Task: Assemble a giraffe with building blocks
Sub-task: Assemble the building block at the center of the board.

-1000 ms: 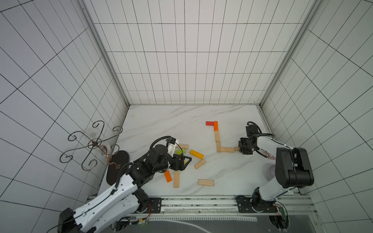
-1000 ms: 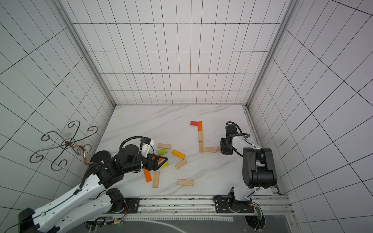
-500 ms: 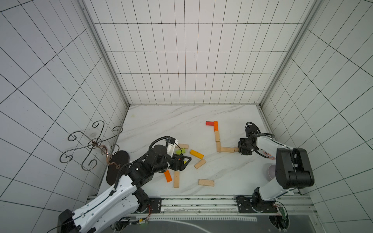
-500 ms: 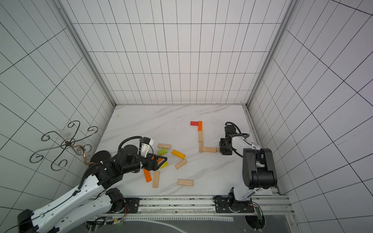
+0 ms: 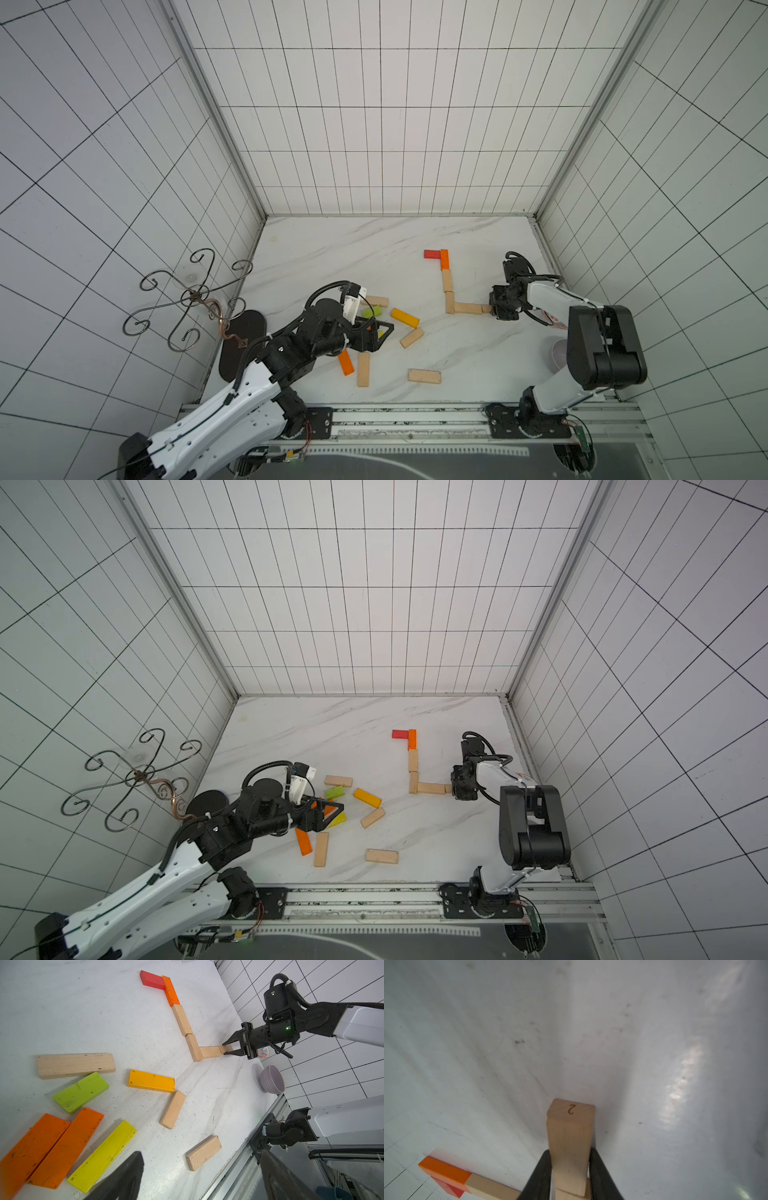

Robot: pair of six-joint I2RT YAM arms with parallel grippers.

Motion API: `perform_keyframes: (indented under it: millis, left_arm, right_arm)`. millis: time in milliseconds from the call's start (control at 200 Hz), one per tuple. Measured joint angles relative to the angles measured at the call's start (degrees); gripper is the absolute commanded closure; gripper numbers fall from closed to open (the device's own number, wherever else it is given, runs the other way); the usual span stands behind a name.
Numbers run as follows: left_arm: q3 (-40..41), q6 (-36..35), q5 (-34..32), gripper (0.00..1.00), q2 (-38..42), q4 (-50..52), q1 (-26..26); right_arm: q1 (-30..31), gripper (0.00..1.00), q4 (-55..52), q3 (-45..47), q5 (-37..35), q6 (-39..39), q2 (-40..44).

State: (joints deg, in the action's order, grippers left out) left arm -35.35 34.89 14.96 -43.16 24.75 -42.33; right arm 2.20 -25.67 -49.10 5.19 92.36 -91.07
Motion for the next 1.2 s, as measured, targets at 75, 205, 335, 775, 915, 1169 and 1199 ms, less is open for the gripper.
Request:
perform_keyframes:
  millis: [75, 205, 335, 775, 915, 1169, 1199]
  left_arm:
    - [0.0, 0.0, -0.02, 0.12, 0.04, 0.0, 0.0]
    - [0.0, -0.02, -0.02, 0.12, 0.17, 0.22, 0.0]
    - [0.0, -0.02, -0.07, 0.12, 0.42, 0.63, 0.0]
    - [0.0, -0.02, -0.22, 0.12, 0.68, 1.11, 0.0]
    - [0.0, -0.02, -0.37, 0.12, 1.01, 1.66, 0.0]
    - [0.0, -0.02, -1.09, 0.12, 2.6, 2.54, 0.0]
    - [0.0, -0.02, -1.25, 0.11, 2.82, 2.56, 0.0]
  right_arm:
    - [0.0, 0.68, -0.07, 0.07, 0.0, 0.22, 0.02]
    - [0.0, 0.62, -0.28, 0.11, 0.02, 0.83, 0.11]
    - [0.0, 0.59, -0.5, 0.11, 0.0, 1.4, 0.24]
    - [0.0, 0.52, -2.21, 0.09, -1.53, 0.9, 3.45]
    - [-0.07, 0.48, -2.58, -0.07, -2.89, -0.98, 6.78]
    - [-1.51, 0.48, -6.88, -1.95, -3.5, -6.97, 10.34]
    - [-1.57, 0.48, -7.63, -2.82, -3.48, -8.04, 10.86]
